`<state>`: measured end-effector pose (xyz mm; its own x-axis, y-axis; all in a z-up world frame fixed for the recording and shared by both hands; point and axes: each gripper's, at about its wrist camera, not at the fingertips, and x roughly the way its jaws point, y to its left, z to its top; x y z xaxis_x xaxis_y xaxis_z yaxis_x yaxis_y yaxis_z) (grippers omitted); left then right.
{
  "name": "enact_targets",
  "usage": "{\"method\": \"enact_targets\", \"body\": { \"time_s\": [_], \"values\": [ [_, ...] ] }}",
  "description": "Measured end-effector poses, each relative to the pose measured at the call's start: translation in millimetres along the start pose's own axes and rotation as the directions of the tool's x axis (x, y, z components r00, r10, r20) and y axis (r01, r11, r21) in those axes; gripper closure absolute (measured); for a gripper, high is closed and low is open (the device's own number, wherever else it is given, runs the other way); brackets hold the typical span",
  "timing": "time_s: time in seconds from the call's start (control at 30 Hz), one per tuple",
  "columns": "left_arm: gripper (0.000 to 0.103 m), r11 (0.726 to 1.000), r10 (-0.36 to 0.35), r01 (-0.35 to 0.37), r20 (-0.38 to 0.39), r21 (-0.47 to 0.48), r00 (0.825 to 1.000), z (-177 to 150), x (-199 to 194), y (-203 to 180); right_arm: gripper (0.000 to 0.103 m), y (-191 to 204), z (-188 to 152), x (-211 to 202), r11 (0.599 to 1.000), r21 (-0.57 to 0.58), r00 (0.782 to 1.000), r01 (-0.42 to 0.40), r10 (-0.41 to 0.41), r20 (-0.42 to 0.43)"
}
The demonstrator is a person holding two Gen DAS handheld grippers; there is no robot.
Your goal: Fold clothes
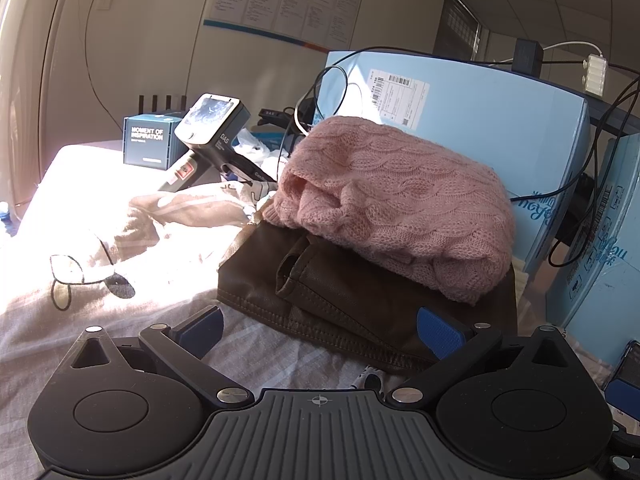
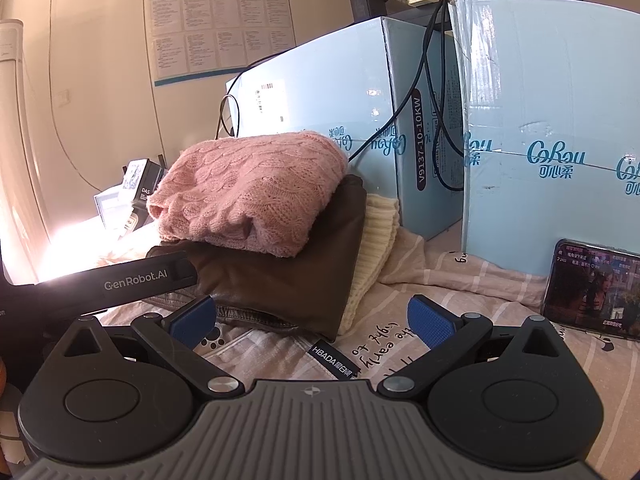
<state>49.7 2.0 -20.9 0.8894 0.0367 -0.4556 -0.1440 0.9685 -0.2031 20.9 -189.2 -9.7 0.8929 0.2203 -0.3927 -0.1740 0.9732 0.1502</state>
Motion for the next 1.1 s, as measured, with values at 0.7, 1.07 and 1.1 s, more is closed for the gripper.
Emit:
{"method": "enact_targets", "body": {
  "time_s": [0.7, 1.07, 1.1],
  "values": [
    [0.0, 1.0, 0.001, -0.001, -0.004, -0.001, 1.0, -0.7, 1.5, -0.3, 0.0, 0.8, -1.0, 0.4, 1.0, -0.004, 1.0, -0.002, 0.002, -0.005],
    [0.0, 1.0, 0.0, 0.0, -0.001, -0.002, 1.0, -0.5, 0.6, 0.0, 0.0, 1.5, -1.3, 0.6, 1.0, -0.009, 1.0, -0.005, 0.005, -0.005],
    [0.0, 1.0, 0.0, 0.0, 0.0, -0.002, 1.0, -0.5, 0.5, 0.0, 0.0, 1.6, -1.3, 0.6, 1.0, -0.01, 1.0, -0.004, 0.004, -0.005]
  ]
}}
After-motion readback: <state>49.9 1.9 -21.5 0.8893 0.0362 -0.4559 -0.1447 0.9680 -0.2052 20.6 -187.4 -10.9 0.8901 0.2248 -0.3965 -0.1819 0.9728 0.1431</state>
